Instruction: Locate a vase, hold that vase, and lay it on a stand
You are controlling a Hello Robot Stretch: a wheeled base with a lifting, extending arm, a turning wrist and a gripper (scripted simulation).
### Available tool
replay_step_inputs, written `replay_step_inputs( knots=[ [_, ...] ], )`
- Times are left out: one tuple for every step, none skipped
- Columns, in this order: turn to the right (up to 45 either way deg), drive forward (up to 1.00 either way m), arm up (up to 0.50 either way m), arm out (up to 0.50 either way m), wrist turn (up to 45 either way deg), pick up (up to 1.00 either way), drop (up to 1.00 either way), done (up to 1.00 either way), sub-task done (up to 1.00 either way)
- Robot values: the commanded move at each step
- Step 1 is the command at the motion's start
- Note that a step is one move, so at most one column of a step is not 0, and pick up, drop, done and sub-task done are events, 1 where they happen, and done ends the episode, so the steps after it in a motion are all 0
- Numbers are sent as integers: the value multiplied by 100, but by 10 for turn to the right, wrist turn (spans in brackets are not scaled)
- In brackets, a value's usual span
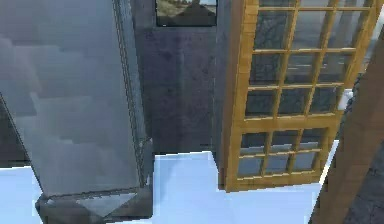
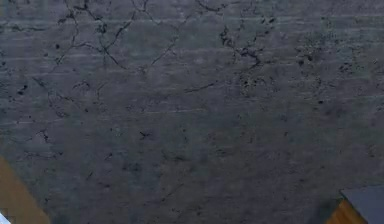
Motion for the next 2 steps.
replay_step_inputs(
  knots=[
    [0,20,0,0,0,0,0,0,0],
    [450,0,0,0,0,0,0,0,0]
  ],
)
